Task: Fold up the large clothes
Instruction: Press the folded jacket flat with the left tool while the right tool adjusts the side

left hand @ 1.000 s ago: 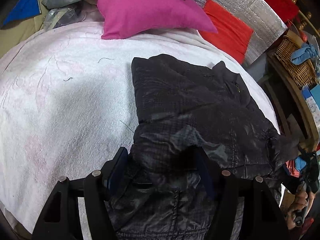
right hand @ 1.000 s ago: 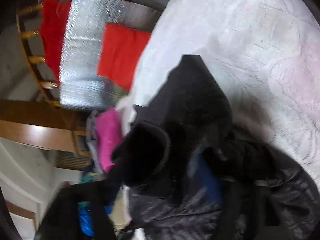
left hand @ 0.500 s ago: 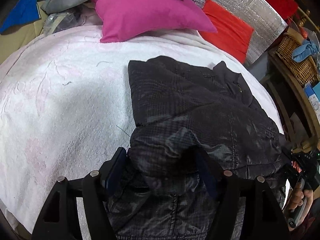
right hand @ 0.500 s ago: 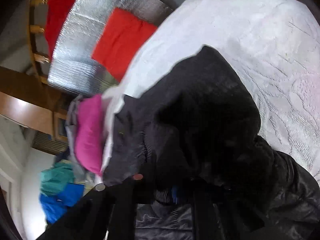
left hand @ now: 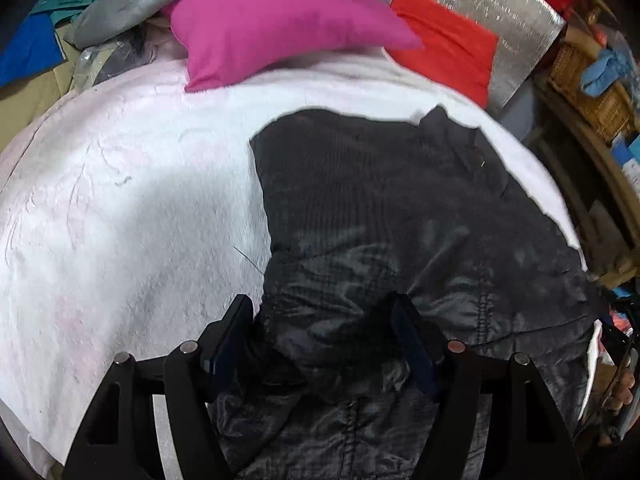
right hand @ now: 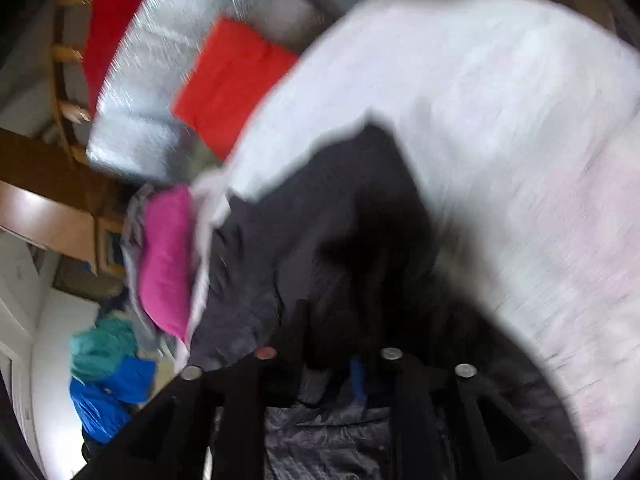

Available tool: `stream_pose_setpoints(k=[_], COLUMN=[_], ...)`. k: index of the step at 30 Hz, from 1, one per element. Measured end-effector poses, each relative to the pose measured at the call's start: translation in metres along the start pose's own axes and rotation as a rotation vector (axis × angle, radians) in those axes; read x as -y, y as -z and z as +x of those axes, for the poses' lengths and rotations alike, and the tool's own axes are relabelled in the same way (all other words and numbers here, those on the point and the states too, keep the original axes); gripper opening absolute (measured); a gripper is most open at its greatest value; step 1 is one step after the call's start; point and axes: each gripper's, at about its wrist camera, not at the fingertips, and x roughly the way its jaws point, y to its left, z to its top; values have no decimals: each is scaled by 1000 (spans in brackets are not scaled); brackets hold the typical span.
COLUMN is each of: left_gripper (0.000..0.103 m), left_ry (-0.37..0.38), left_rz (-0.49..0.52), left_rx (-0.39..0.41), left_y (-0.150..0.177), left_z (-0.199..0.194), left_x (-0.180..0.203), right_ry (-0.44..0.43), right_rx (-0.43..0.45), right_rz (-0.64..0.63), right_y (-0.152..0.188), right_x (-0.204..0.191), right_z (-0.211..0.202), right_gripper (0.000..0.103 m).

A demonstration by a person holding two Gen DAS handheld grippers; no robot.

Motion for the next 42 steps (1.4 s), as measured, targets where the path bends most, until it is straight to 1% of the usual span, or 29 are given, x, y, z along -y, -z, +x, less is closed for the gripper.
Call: stream_pose_setpoints(k=[1, 2, 3, 4, 6, 9, 10, 11, 12, 13, 14, 15, 16, 18, 19, 21, 23, 25, 26, 28, 29, 30, 32, 33, 34, 35, 36, 39, 42], left_gripper=[72, 72, 72, 72, 73, 73, 73, 76, 80, 82, 83, 83, 83, 82, 82, 58, 53, 53, 53, 55, 62, 66, 67, 68, 68, 69, 69, 72, 76], left_ry=[6, 14, 25, 38, 82, 150, 182, 202, 213, 220, 219, 213, 216, 236, 241, 229, 211, 203, 180, 147, 138, 126, 142, 149, 154, 163, 167, 193, 217], left_rz=[-11, -32, -53, -71, -116, -160, -167, -172, -174, -171, -167, -166, -171, -189, -193, -194, -193, -163, -133, -111, -115, -127, -162, -171, -175, -180, -182, -204, -221], left_rx=[9, 20, 30, 36, 38, 21, 6, -10, -24, -40, -51, -56, -56, -61, -56, -36, 13, 40, 40, 9, -15, -32, -51, -58, -63, -70, -74, -94, -99], left_y=[-2, -4, -7, -9, -14, -19, -21, -23, -22, -22, -22, -22, -22, -23, -24, -26, -28, -31, -31, -30, -30, -29, -28, -29, -28, -27, -25, -20, -14], left_z=[-3, -6, -8, -8, -10, -2, 2, 9, 13, 19, 23, 26, 29, 33, 33, 33, 23, 18, 18, 26, 33, 37, 37, 35, 34, 31, 30, 23, 21], left_x=[-3, -8, -12, -16, -27, -29, -29, -24, -22, -20, -19, -19, -20, -22, -22, -20, -18, -12, -8, -5, -6, -8, -13, -14, -15, -17, -18, -24, -29], right_ry=[9, 14, 12, 10, -4, 5, 9, 14, 31, 52, 84, 115, 132, 164, 165, 176, 158, 157, 162, 207, 209, 184, 147, 139, 131, 120, 122, 126, 77], right_rx=[55, 131, 162, 155, 87, -78, -104, -120, -140, -151, -161, -175, -175, -150, -145, -86, -23, 21, 17, -41, -74, -92, -112, -116, -109, -87, -67, -57, -99], right_rz=[4, 19, 29, 37, 35, -15, -39, -64, -100, -123, -149, -172, -197, -273, -299, -339, -371, -391, -386, -350, -312, -270, -217, -197, -190, -190, -198, -199, -153], right_y=[-4, -8, -11, -16, -19, -13, -11, -9, -5, -2, 3, 8, 15, 21, 23, 25, 24, 22, 22, 21, 20, 17, 12, 9, 9, 8, 7, 4, 7], right_x=[3, 9, 15, 20, 23, 16, 14, 11, 5, 3, 0, -3, -3, -15, -21, -32, -42, -50, -48, -34, -24, -16, -10, -10, -10, -10, -9, 3, 18], right_z=[-11, -24, -30, -29, -12, 31, 38, 45, 55, 62, 71, 81, 83, 85, 83, 71, 55, 48, 51, 66, 73, 72, 62, 56, 52, 45, 38, 25, 28], right_gripper=[75, 92, 92, 92, 92, 91, 91, 91, 91, 91, 89, 79, 71, 49, 44, 34, 31, 30, 30, 30, 30, 33, 38, 49, 55, 66, 71, 72, 72])
